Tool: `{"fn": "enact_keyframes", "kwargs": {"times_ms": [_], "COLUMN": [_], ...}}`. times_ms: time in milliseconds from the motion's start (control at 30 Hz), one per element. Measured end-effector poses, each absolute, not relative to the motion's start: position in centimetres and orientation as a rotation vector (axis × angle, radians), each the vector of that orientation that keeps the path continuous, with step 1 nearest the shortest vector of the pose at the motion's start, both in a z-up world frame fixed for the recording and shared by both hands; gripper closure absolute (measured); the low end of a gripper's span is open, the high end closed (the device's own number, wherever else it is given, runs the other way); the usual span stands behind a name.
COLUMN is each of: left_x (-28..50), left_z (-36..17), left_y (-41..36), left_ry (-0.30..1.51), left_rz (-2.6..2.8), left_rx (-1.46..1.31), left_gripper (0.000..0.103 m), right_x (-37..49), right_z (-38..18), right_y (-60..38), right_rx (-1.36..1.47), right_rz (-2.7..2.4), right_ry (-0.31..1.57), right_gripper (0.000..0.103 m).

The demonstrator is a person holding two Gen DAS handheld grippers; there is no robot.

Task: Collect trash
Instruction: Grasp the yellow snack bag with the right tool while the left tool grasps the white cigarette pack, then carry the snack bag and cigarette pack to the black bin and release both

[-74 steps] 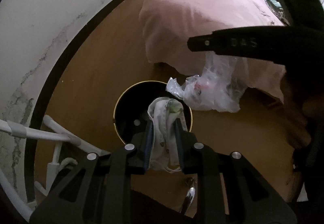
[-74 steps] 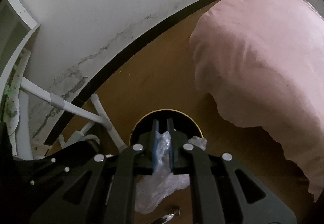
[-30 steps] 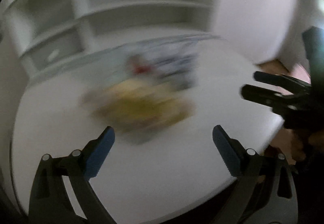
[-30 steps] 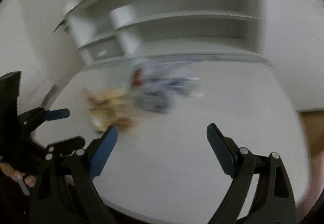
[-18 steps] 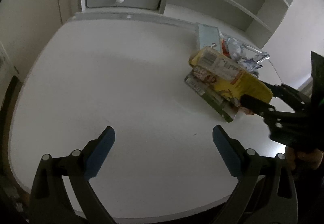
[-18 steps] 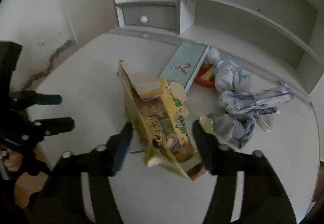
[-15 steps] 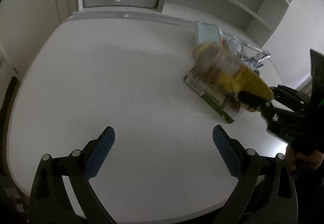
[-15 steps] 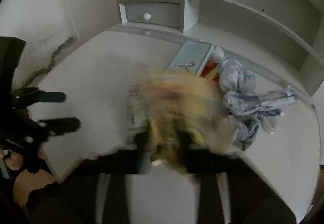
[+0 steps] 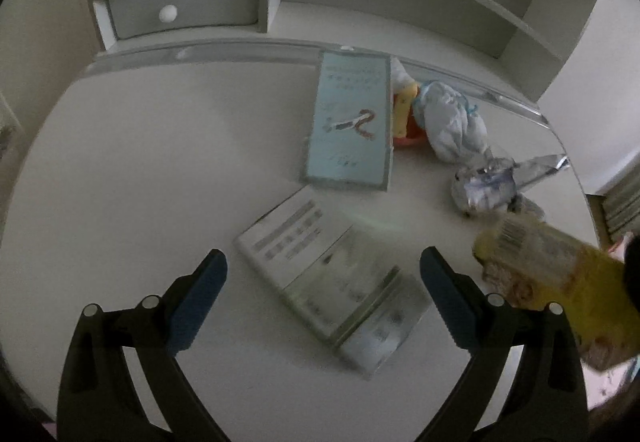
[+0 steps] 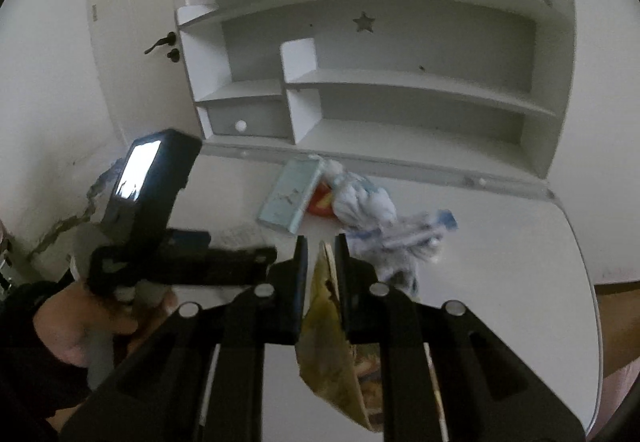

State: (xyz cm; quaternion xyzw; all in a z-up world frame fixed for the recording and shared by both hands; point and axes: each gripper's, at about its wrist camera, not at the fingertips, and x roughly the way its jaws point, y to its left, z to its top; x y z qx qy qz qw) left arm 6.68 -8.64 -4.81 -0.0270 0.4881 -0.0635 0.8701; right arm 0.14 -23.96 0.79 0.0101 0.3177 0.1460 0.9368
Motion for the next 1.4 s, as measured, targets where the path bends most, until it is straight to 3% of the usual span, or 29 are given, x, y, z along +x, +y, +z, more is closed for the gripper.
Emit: {"fn": "enact_keyframes", "kwargs": {"times_ms": [200,500,567,600,633,667,867,967,1067,1100,1133,1167,1233,1400], "left_x": [6.4,5.1,5.2,5.2,5.3,5.4,5.7,5.7,5.5,5.4,5.3,5.2,4.8,4.0], "left_z": [-5.7,-5.6,-5.6,-5.6,-5.7,-5.8,-6.1,-6.0,-6.0,-6.0,-5.9,-5.8,-5.5,-4.8], "left_y": [-10.4,-5.9,-5.4,-5.3,-5.3,-5.3,-4.6,-4.5,-4.1,-4.0,-3.9,-3.9,-4.0,-3.6], "left_ry": [0.995,1.022,1.039,1.044,1.048,1.050,1.051,1.045,1.035,1.031,1.026,1.019,1.002,0.977], "left_rz": [-0.020,-0.036,-0.033,-0.033,-0.036,-0.039,-0.044,-0.060,-0.053,-0.053,-0.053,-0.059,-0.079,-0.099], "left_rx": [0.111,0.107,0.097,0.091,0.093,0.101,0.074,0.082,0.077,0.077,0.077,0.080,0.097,0.085], "left_gripper": [0.009,0.009,0.009,0.009,0.009,0.009,0.008,0.008,0.008,0.010,0.015,0.020,0.048,0.049], "right_x": [-0.6,0.2,0.5,0.5,0.4,0.2,-0.2,0.3,0.8,0.8,0.8,1.0,0.9,-0.3], "right_z": [-0.9,-3.9,-4.3,-4.4,-4.4,-4.2,-4.8,-6.0,-7.0,-7.1,-7.2,-7.2,-7.0,-5.2], "right_y": [-26.2,-26.3,-26.2,-26.2,-26.2,-26.2,-24.9,-24.2,-24.1,-24.0,-23.8,-23.7,-23.7,-23.7], "right_rx": [0.038,0.041,0.039,0.035,0.031,0.031,-0.023,-0.077,-0.098,-0.109,-0.125,-0.134,-0.124,-0.096], "right_rz": [0.275,0.268,0.249,0.238,0.230,0.229,0.223,0.211,0.188,0.181,0.171,0.172,0.187,0.204], "right_ry": [0.663,0.751,0.775,0.779,0.771,0.759,0.815,0.866,0.908,0.912,0.913,0.915,0.913,0.853], "right_gripper": [0.089,0.088,0.079,0.055,0.025,0.020,0.020,0.027,0.042,0.052,0.073,0.084,0.092,0.094]}}
